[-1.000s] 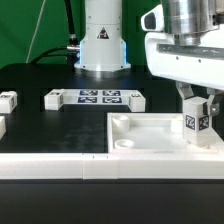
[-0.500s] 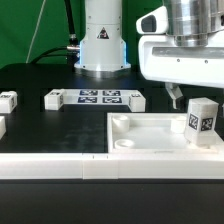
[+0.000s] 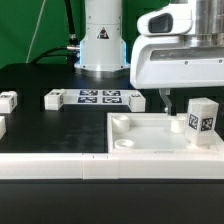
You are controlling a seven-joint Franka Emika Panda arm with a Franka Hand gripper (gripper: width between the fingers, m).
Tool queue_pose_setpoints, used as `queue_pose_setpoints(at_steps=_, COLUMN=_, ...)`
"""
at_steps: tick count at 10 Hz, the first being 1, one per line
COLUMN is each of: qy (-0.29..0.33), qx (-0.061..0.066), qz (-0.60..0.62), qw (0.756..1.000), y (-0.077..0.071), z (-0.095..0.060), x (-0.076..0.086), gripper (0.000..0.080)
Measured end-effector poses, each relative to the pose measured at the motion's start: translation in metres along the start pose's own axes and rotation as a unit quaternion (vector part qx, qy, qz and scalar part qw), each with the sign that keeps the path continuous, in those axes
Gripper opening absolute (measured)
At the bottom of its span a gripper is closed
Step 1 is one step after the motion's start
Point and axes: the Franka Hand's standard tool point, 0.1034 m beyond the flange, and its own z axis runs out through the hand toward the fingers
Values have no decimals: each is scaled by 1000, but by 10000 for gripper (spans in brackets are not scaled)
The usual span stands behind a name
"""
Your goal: Assemble one leg
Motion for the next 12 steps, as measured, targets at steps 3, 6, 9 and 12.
queue_pose_setpoints(at_steps=3, qy=0, qx=-4, qz=-102, qw=995, y=-4, z=1, x=1, gripper=649)
queue_pose_setpoints(at_steps=6, qy=0, qx=-3, qz=-98, qw=995, y=-4, z=1, x=1, gripper=425)
queue_pose_setpoints(at_steps=9, qy=0, qx=-3, qz=-80, qw=997, y=-3, z=1, x=1, gripper=290)
queue_pose_setpoints(at_steps=12, qy=8, qx=3, qz=22, qw=1000, y=-2, z=2, x=0, gripper=290)
